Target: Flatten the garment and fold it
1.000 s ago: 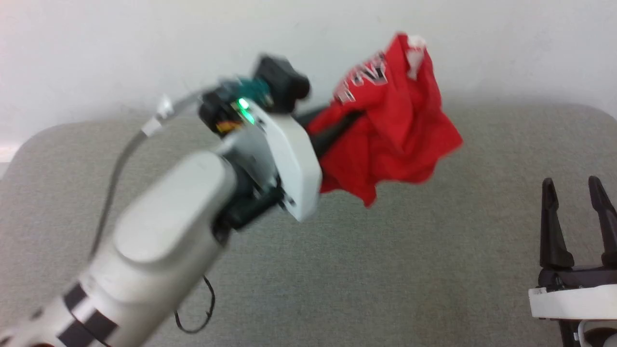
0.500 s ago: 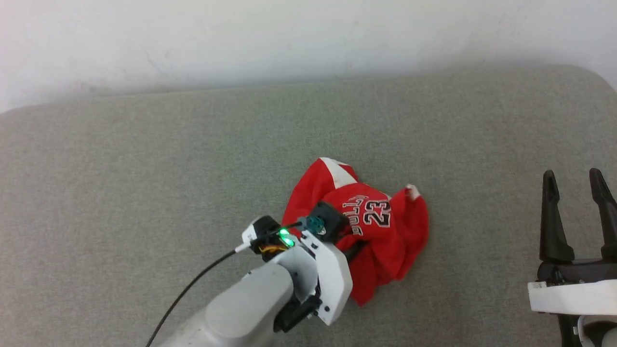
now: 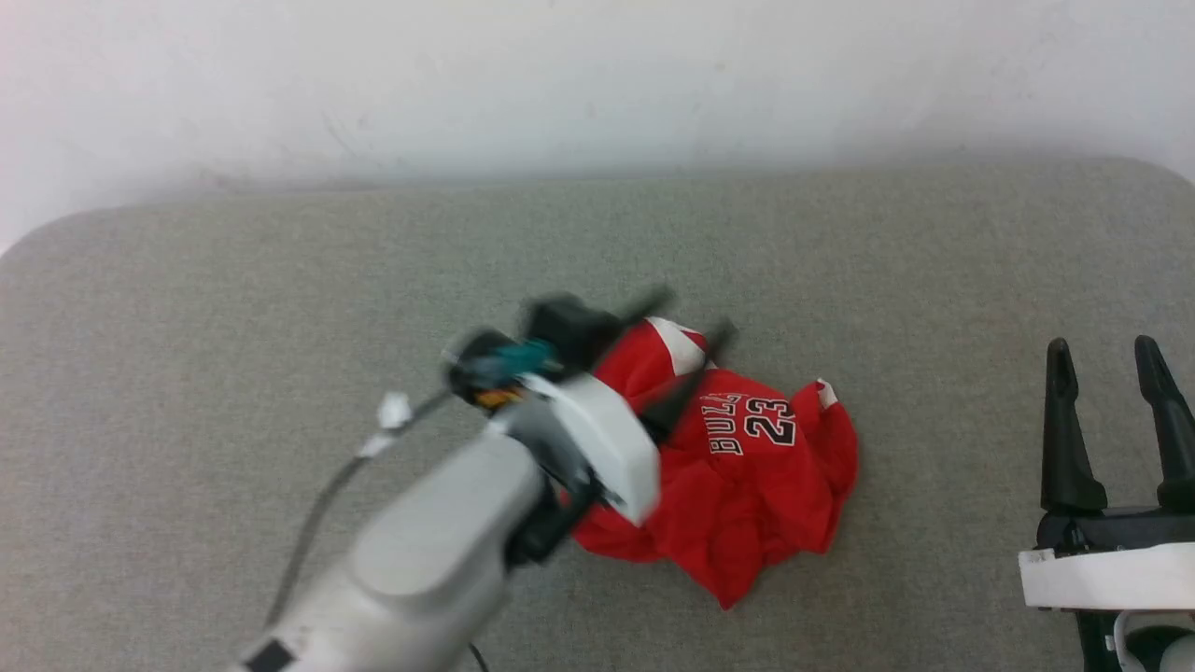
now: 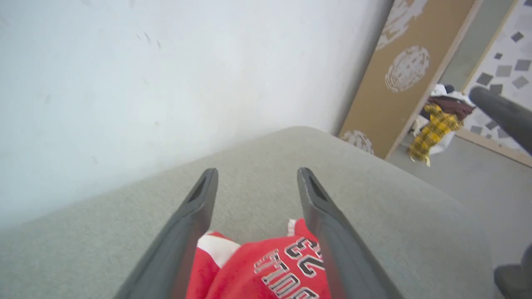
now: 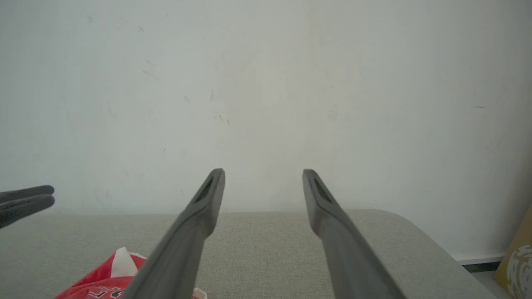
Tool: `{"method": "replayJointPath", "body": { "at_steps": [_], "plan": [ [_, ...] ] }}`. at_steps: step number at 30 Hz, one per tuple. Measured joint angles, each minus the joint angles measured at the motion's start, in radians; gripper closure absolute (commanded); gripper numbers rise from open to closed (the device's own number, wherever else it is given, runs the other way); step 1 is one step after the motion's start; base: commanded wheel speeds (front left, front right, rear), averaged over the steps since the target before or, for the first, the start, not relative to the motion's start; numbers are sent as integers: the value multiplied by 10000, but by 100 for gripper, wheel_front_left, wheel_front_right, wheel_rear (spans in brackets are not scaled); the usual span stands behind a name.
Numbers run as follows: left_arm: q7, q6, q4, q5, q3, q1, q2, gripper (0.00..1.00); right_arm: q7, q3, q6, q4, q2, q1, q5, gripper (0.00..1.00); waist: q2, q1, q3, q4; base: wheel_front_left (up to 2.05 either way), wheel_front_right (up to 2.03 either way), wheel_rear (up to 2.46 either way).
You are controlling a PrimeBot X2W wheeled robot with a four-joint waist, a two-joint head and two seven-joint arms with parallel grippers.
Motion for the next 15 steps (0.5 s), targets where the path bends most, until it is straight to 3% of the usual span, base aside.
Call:
{"method": "replayJointPath", "body": {
  "at_steps": [5, 10, 13, 15],
  "plan": [
    [-1143, 1352, -1707, 330, 1193, 339, 1386, 0, 4, 4, 0, 8, 0, 73, 2, 0, 0, -1, -255, 128, 0, 0, 0],
    [-1494, 2865, -3568, 895, 2439, 1950, 2955, 0, 6, 19, 0, 35, 2, 243, 82, 0, 0, -1, -275, 231, 0, 0, 0],
    [-1561, 3662, -4748, 1260, 3193, 3283, 3430, 0, 4, 33, 0, 73, 2, 265, 104, 0, 0, -1, -203, 278, 0, 0, 0],
    [-1569, 4103, -5597, 1607, 3774, 4240, 3440, 0, 4, 50, 0, 102, 2, 304, 130, 0, 0, -1, -151, 331, 0, 0, 0]
  ]
}}
